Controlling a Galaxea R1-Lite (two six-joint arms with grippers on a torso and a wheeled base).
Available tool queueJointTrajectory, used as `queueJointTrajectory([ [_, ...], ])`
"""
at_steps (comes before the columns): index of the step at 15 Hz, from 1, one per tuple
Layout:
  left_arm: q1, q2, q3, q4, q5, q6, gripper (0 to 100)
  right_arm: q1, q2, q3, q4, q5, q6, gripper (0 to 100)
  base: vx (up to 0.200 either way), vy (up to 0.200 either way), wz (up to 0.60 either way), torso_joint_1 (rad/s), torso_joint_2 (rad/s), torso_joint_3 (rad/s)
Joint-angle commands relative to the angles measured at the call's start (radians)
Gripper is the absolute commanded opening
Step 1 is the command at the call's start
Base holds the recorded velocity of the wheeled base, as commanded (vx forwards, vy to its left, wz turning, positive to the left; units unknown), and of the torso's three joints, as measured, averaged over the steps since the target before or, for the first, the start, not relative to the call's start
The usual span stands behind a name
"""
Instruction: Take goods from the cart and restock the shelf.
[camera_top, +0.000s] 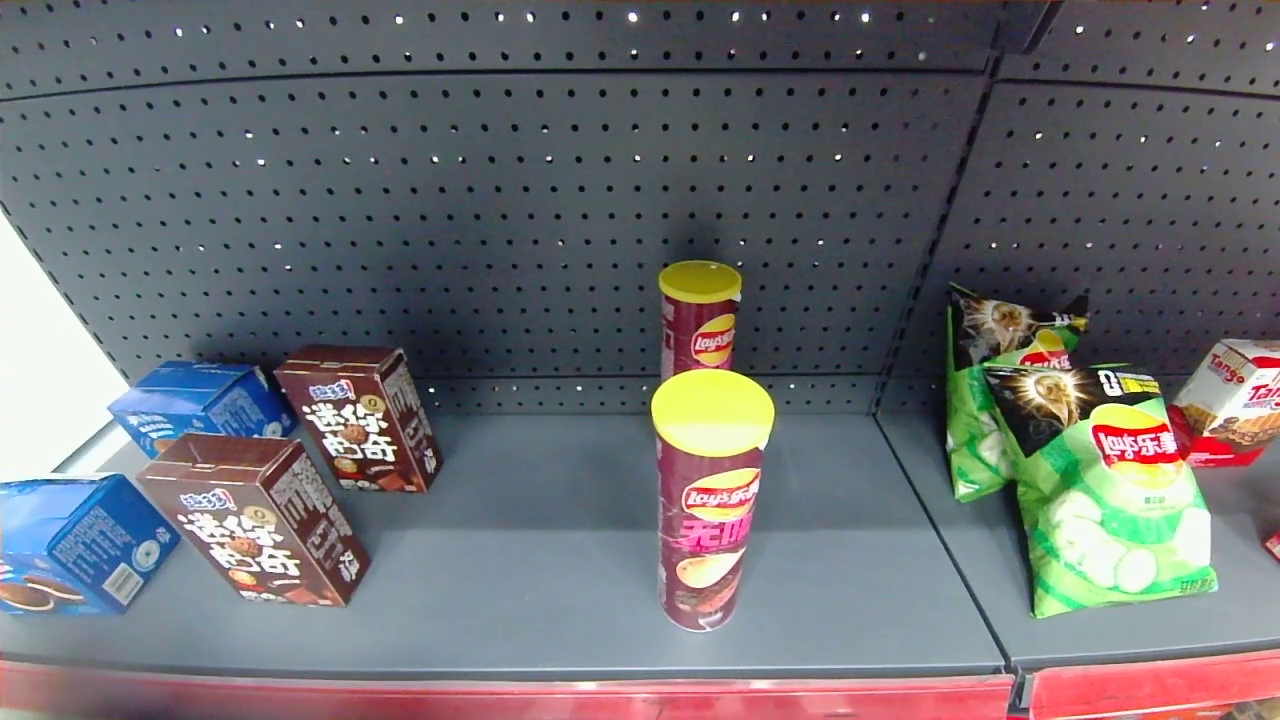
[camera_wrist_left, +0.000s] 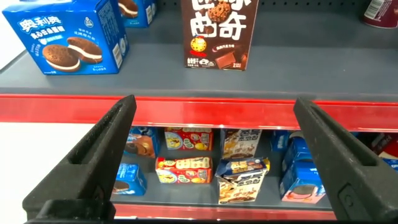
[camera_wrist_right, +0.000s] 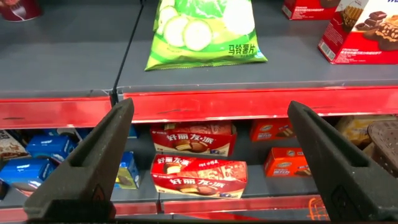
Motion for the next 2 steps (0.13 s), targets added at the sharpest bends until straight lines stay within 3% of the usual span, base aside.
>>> queueJointTrajectory([
  [1,0.000,0.000,0.000,0.000,0.000,0.000,100,0.001,0.000,0.000,0.000,0.000,0.000,100,0.000,0.000,0.00,0.000,0.00,0.000],
  [2,0.000,0.000,0.000,0.000,0.000,0.000,100,0.001,0.000,0.000,0.000,0.000,0.000,100,0.000,0.000,0.00,0.000,0.00,0.000],
])
